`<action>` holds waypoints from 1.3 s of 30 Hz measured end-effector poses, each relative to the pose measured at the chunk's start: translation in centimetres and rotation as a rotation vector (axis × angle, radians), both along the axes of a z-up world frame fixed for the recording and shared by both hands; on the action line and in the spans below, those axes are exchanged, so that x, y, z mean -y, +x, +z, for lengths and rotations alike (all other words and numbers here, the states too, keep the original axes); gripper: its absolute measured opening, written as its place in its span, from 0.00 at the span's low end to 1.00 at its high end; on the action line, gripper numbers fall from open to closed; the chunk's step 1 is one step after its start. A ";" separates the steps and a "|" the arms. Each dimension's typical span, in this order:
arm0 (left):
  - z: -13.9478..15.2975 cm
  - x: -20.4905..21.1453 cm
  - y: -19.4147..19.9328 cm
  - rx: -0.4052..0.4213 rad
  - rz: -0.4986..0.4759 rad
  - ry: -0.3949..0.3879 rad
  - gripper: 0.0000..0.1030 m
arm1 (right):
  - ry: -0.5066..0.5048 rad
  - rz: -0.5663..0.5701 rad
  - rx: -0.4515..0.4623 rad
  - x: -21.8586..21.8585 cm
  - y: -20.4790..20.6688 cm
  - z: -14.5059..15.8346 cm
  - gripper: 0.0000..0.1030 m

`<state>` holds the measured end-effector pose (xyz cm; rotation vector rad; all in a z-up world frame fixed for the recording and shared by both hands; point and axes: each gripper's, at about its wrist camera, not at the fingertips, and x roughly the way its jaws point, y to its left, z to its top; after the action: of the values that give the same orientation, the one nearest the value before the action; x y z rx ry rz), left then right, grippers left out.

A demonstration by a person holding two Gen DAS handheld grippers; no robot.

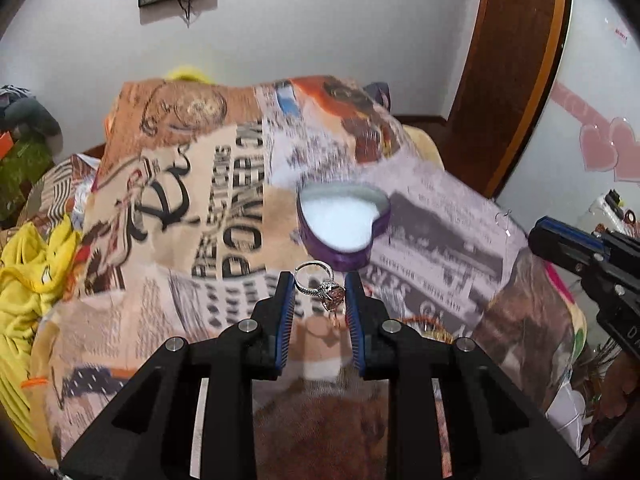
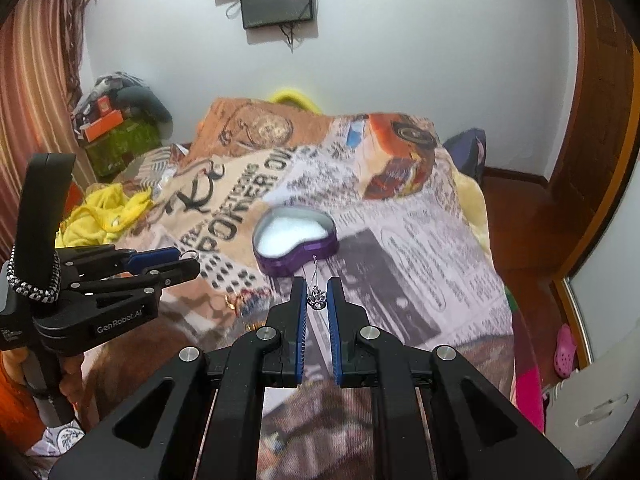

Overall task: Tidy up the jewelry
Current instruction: 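Carry the earring in the right tool while the left tool carries the ring to the tin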

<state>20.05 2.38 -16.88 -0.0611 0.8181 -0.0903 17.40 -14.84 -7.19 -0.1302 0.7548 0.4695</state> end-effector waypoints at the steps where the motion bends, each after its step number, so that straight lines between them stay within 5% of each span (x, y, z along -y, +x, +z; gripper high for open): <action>1: 0.5 -0.2 0.3 0.015 0.003 0.001 0.24 | 0.005 0.002 0.011 -0.2 0.2 0.3 0.09; 16: 2.8 -1.2 3.5 0.091 -0.005 -0.016 0.24 | 0.013 0.035 0.089 -2.9 3.8 1.1 0.09; 39: -2.0 -1.1 10.6 -0.061 -0.139 -0.077 0.24 | -0.091 0.146 0.003 -5.7 10.0 -4.1 0.09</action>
<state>30.69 3.48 -18.84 -0.0794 0.8793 -0.2523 27.41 -9.16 -11.25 -0.2722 0.7672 0.5732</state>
